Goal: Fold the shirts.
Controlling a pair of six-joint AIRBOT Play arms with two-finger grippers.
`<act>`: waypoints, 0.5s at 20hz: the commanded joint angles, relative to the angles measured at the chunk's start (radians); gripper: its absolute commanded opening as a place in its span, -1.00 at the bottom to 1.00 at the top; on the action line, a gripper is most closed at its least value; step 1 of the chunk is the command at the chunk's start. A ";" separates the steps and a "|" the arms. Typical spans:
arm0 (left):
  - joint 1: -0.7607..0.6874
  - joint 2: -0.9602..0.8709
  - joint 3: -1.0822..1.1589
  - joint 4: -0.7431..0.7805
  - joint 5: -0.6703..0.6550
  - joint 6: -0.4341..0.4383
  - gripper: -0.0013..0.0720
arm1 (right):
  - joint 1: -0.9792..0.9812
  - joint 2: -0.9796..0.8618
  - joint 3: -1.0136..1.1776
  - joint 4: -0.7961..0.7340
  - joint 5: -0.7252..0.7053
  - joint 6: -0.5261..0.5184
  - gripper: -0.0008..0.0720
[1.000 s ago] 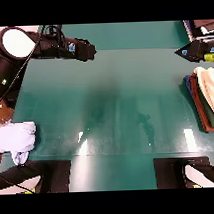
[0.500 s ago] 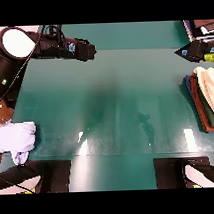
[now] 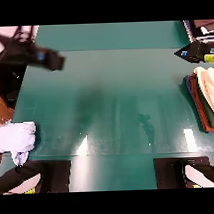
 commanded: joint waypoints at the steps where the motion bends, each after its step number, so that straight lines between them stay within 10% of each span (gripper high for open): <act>1: 0.131 0.159 -0.153 0.238 -0.212 -0.037 -0.90 | 0.001 0.000 0.001 0.000 0.009 0.000 -0.94; 4: 0.258 0.280 -0.367 0.312 -0.266 -0.040 -0.89 | 0.001 0.000 0.001 0.000 0.009 0.000 -0.94; 6: 0.339 0.307 -0.497 0.338 -0.268 -0.048 0.44 | 0.001 0.000 0.001 0.000 0.009 0.000 -0.94; 7: 0.378 0.305 -0.553 0.341 -0.257 -0.048 0.67 | 0.001 0.000 0.001 0.000 0.009 0.000 -0.94; 10: 0.480 0.305 -0.723 0.341 -0.154 -0.055 0.68 | 0.001 0.000 0.001 0.000 0.009 0.000 -0.94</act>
